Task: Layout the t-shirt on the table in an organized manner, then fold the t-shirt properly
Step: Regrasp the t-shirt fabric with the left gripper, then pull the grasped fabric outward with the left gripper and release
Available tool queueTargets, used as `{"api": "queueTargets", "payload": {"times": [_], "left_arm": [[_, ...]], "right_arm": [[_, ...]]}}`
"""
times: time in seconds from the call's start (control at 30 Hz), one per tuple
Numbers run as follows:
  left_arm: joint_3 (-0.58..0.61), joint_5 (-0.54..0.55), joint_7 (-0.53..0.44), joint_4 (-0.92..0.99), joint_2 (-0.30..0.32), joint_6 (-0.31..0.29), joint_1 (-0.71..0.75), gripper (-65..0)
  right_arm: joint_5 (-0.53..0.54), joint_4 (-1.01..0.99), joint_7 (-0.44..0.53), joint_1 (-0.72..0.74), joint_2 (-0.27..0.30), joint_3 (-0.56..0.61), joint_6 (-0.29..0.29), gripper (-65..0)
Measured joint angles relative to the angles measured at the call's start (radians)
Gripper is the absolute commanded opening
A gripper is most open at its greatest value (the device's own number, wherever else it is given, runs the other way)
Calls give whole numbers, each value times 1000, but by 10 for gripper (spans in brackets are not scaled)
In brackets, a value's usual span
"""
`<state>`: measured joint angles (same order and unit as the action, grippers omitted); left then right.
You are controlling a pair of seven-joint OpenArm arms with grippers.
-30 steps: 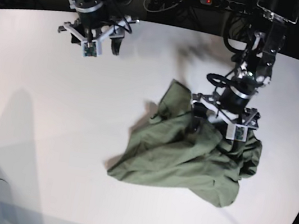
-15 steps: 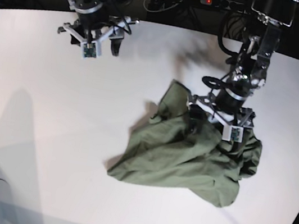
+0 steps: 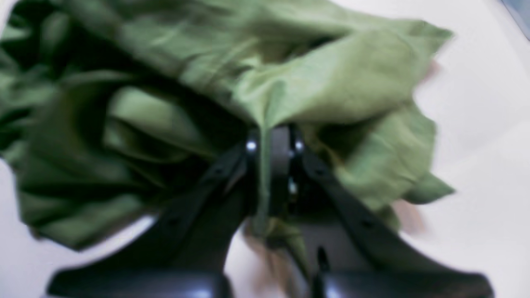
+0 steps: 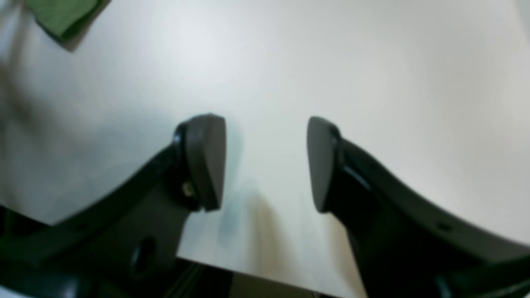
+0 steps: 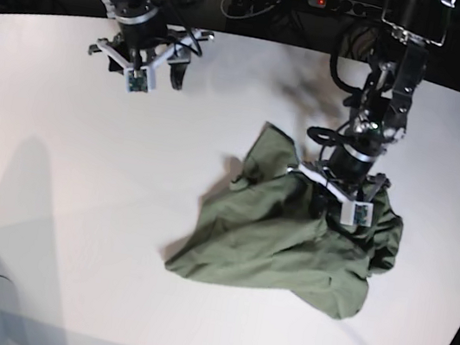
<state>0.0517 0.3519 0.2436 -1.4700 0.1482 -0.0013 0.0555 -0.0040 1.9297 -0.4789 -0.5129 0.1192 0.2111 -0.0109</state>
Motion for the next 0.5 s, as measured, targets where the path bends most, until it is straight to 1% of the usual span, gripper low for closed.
{"api": "queueTargets", "payload": {"times": [0.03, 0.13, 0.2, 0.3, 0.4, 0.47, 0.5], "left_arm": [[-6, 0, 6, -16, -3, 0, 1, -650], [-23, -3, -2, -102, 0, 3, -3, -646], [-23, -8, 3, -151, 7, 3, -39, -646], [-22, -8, 7, -200, 12, 0, -143, -646], [-14, -16, 11, -195, 12, -4, -254, -646], [-2, -48, -1, -143, 8, -6, -340, -646], [9, -81, -5, -94, 2, 1, -390, -646]], "right_arm": [[0, 0, 0, 3, 0, 0, 0, -329], [0, -1, 0, 11, 1, -2, 0, -329], [0, -12, 5, 16, 1, -2, 0, -329], [0, -38, -5, 14, 3, -2, 0, -329], [1, -45, -3, 13, 3, -3, 0, -329], [0, -45, 0, 14, 2, -3, 0, -329], [0, -45, 4, 16, 3, -2, 0, -329]]}}
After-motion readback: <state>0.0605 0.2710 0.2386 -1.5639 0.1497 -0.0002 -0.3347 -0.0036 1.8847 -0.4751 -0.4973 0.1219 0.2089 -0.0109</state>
